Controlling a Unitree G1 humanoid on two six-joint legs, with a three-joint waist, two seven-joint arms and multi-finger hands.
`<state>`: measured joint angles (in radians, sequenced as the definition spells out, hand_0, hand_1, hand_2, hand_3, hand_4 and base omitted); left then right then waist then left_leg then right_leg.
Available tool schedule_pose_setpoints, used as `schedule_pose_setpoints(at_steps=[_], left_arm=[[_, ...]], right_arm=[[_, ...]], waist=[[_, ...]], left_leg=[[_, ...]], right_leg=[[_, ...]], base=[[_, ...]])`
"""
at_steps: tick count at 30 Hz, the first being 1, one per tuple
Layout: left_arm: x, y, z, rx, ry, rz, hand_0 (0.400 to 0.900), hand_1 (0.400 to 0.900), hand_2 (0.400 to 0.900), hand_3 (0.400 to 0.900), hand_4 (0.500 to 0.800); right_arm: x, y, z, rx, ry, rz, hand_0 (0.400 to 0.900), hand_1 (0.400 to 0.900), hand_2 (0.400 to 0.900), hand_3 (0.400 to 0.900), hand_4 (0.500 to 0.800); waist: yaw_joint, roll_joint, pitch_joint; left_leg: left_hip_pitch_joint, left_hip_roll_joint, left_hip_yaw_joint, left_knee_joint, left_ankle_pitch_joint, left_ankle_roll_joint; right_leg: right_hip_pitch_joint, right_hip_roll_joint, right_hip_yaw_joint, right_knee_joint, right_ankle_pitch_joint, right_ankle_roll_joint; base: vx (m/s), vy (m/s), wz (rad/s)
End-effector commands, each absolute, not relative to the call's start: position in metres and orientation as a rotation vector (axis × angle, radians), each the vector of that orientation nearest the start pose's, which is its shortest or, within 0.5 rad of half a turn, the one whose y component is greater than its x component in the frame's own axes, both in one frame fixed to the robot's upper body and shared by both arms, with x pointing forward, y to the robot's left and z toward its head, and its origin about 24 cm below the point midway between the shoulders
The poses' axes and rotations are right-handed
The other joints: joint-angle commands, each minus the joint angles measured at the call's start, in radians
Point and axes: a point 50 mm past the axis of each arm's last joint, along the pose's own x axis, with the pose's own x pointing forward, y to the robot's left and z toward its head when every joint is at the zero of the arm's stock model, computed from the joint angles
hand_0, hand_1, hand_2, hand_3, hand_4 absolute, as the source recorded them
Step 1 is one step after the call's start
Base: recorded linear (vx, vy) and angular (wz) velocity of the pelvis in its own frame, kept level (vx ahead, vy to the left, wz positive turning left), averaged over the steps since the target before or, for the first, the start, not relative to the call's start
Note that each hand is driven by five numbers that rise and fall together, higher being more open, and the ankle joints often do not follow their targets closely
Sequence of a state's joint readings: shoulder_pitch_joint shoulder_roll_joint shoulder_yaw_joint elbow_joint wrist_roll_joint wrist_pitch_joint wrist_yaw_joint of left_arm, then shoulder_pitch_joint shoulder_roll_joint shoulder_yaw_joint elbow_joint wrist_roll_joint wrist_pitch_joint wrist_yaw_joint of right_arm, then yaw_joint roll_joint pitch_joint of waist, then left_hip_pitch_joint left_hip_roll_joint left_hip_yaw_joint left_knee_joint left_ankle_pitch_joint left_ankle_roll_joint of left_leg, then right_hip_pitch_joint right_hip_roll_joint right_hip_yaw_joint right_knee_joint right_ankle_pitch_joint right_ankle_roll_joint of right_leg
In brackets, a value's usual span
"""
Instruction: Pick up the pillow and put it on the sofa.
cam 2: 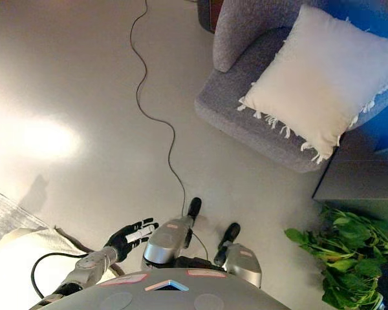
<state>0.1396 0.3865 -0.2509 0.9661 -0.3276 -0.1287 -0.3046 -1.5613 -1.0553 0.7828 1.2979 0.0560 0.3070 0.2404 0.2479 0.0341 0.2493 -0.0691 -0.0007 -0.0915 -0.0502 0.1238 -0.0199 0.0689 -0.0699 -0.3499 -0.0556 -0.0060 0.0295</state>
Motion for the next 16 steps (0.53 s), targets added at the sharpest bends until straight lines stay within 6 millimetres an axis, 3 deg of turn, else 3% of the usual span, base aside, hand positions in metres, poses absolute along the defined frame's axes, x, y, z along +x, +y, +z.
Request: schedule_pose_setpoints(at_steps=[1, 5, 7, 10, 13, 14, 16], left_arm=[[0.067, 0.259, -0.144, 0.095, 1.113, -0.154, 0.900, 0.900, 0.900, 0.900, 0.800], [0.064, 0.259, -0.147, 0.096, 1.144, -0.139, 0.900, 0.900, 0.900, 0.900, 0.800], [0.065, 0.260, -0.147, 0.091, 1.152, -0.128, 0.900, 0.900, 0.900, 0.900, 0.800], [0.066, 0.262, -0.148, 0.082, 1.174, -0.101, 0.900, 0.900, 0.900, 0.900, 0.800], [0.070, 0.260, -0.151, 0.073, 1.191, -0.081, 0.900, 0.900, 0.900, 0.900, 0.800], [0.071, 0.261, -0.151, 0.074, 1.191, -0.073, 0.900, 0.900, 0.900, 0.900, 0.800], [0.078, 0.259, -0.151, 0.066, 1.175, -0.044, 0.900, 0.900, 0.900, 0.900, 0.800]], right_arm=[[0.306, -0.406, 0.382, -1.059, 0.285, -0.768, 0.900, 0.900, 0.900, 0.900, 0.800], [0.307, -0.414, 0.361, -1.015, 0.309, -0.730, 0.900, 0.900, 0.900, 0.900, 0.800], [0.314, -0.415, 0.337, -0.952, 0.294, -0.655, 0.900, 0.900, 0.900, 0.900, 0.800], [0.326, -0.410, 0.285, -0.826, 0.280, -0.504, 0.900, 0.900, 0.900, 0.900, 0.800], [0.333, -0.395, 0.204, -0.721, 0.317, -0.335, 0.900, 0.900, 0.900, 0.900, 0.800], [0.331, -0.391, 0.182, -0.698, 0.341, -0.306, 0.900, 0.900, 0.900, 0.900, 0.800], [0.321, -0.374, 0.119, -0.638, 0.405, -0.207, 0.900, 0.900, 0.900, 0.900, 0.800]], waist=[[-0.013, -0.059, -0.123], [-0.028, -0.067, -0.150], [-0.042, -0.066, -0.159], [-0.064, -0.067, -0.168], [-0.102, -0.063, -0.172], [-0.109, -0.065, -0.173], [-0.137, -0.065, -0.177]], left_leg=[[0.027, 0.049, 0.039, 0.012, -0.104, -0.089], [0.053, 0.052, 0.051, 0.006, -0.113, -0.087], [0.068, 0.053, 0.059, -0.001, -0.119, -0.085], [0.089, 0.053, 0.071, -0.009, -0.127, -0.079], [0.114, 0.056, 0.094, -0.015, -0.139, -0.071], [0.120, 0.056, 0.100, -0.017, -0.142, -0.069], [0.134, 0.056, 0.115, -0.021, -0.150, -0.063]], right_leg=[[-0.018, -0.043, 0.027, -0.006, -0.009, 0.044], [0.000, -0.042, 0.035, -0.011, -0.012, 0.049], [0.008, -0.041, 0.041, -0.014, -0.013, 0.052], [0.018, -0.040, 0.051, -0.015, -0.015, 0.056], [0.029, -0.039, 0.065, -0.015, -0.014, 0.062], [0.031, -0.038, 0.069, -0.015, -0.014, 0.063], [0.036, -0.036, 0.085, -0.015, -0.013, 0.065]], base=[[0.07, -0.004, -0.08], [0.06, 0.011, -0.11], [0.01, 0.023, -0.12], [-0.02, 0.021, -0.12], [-0.04, 0.014, -0.16], [-0.04, 0.013, -0.18], [-0.05, 0.014, -0.18]])
